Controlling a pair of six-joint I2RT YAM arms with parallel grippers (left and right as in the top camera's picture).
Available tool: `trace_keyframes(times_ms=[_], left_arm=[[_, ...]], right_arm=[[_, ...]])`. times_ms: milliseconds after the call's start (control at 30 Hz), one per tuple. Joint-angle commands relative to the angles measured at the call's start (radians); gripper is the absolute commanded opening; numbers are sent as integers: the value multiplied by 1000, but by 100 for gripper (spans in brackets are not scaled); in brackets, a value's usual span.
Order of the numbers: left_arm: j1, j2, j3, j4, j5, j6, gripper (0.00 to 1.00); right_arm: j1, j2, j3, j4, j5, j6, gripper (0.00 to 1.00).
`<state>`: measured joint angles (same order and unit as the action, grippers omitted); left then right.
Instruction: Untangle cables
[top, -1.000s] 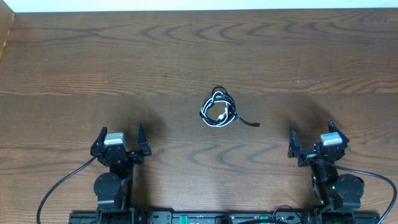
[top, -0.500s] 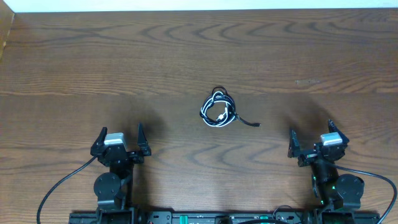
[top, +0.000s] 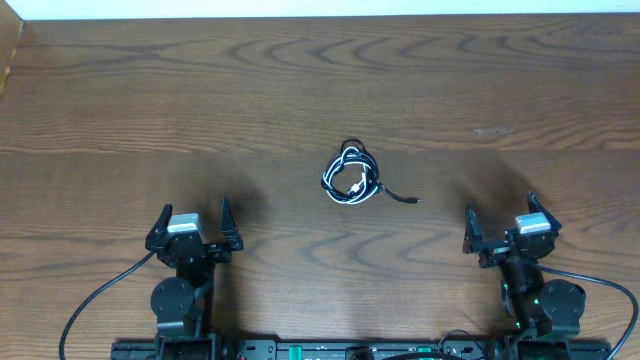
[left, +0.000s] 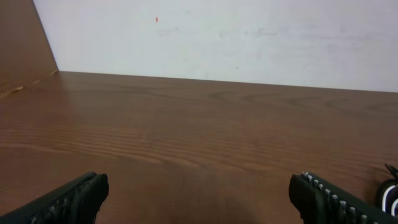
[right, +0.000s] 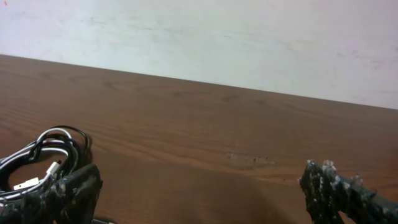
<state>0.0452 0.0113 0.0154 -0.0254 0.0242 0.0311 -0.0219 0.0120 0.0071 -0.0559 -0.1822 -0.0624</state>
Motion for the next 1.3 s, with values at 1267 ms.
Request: trace_keyframes(times_ms=[1267], left_arm=[[3, 0, -11, -47, -14, 13, 98]], right_arm=[[8, 159, 53, 131, -143, 95, 99]])
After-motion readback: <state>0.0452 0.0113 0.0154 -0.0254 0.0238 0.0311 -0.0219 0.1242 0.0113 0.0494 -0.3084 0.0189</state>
